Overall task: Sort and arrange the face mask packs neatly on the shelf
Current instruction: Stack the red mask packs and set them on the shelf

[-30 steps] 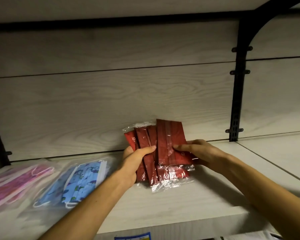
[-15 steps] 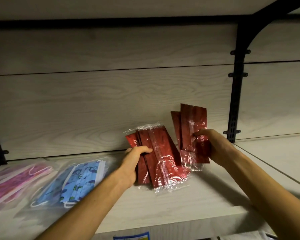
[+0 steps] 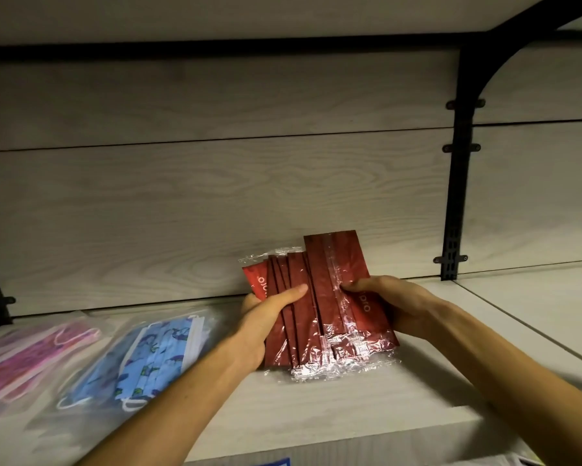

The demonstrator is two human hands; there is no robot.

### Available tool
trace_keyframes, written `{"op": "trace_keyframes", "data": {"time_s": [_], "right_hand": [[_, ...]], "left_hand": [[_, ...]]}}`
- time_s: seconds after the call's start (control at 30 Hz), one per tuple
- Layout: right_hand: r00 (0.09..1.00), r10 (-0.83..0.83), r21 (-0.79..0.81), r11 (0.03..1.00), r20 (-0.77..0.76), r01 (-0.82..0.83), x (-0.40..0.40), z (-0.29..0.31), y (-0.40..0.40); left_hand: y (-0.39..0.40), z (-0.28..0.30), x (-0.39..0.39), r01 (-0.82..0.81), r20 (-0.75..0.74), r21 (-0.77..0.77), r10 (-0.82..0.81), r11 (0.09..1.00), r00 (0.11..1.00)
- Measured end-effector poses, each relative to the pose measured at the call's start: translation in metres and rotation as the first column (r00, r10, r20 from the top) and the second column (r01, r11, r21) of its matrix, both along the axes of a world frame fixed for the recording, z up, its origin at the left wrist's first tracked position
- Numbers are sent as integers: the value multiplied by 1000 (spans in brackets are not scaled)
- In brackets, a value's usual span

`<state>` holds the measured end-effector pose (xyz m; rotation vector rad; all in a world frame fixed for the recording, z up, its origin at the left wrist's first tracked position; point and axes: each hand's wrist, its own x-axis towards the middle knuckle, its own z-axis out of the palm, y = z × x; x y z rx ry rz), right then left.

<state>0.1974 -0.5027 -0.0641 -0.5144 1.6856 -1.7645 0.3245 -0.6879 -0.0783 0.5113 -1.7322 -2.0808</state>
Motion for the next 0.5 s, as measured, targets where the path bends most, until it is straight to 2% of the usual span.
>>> {"op": "trace_keyframes", "data": {"time_s": [0.1,0.17,0.37,0.5], "right_hand": [[985,-143,24,989,-93,146,-1,-1,0],[976,-193,21,980,-104,196,-2,1,3],[946,-316,-196,926,63,323,-8,20,25],[960,-265,-199,940,92,278,-4,22,24]], "left_hand": [[-2,0,-1,-10,29,38,9,999,1000],[-3,1,-2,-24,42,86,20,996,999],[-5,3,-1,-31,60,138,23,990,998],[-5,4,0,-2,78,139,-9,990,997]]}}
